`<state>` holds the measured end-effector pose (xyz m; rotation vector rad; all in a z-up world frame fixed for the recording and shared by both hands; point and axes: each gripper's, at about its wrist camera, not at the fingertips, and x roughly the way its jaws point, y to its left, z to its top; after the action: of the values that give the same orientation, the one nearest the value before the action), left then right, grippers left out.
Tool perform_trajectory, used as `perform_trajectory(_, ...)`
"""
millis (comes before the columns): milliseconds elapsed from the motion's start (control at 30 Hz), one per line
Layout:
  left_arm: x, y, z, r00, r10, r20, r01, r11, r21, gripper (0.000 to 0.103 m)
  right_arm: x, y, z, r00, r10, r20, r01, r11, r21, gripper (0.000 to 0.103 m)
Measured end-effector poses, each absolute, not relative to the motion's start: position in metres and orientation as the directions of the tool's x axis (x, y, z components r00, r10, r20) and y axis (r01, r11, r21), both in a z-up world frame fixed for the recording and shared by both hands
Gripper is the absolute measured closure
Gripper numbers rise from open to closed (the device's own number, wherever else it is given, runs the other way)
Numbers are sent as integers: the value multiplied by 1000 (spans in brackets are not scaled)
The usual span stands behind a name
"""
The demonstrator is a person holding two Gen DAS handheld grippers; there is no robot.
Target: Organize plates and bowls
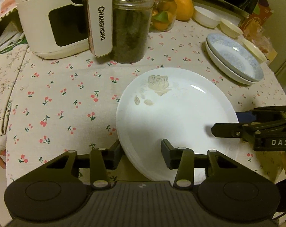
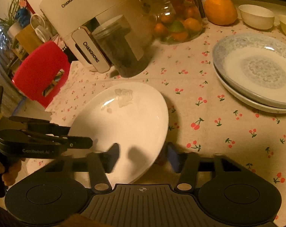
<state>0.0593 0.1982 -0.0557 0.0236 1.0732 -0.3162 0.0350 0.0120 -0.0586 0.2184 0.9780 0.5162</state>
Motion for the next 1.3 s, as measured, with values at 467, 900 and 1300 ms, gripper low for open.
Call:
perform_trajectory(467, 65, 196, -43, 505, -223, -834, 226, 967, -121, 76, 39, 0, -46, 488, 482, -727, -286, 876, 389, 81)
perform_trajectory(900, 76, 168, -23, 568, -267, -778, 251, 957, -145, 76, 51, -39, -21, 566, 471, -677, -238, 879, 413, 81)
perform_trajectory(1300, 87, 129, -16, 581, -312, -752, 296, 941, -162, 76, 59, -84, -7, 616, 445, -650, -186, 884, 429, 81)
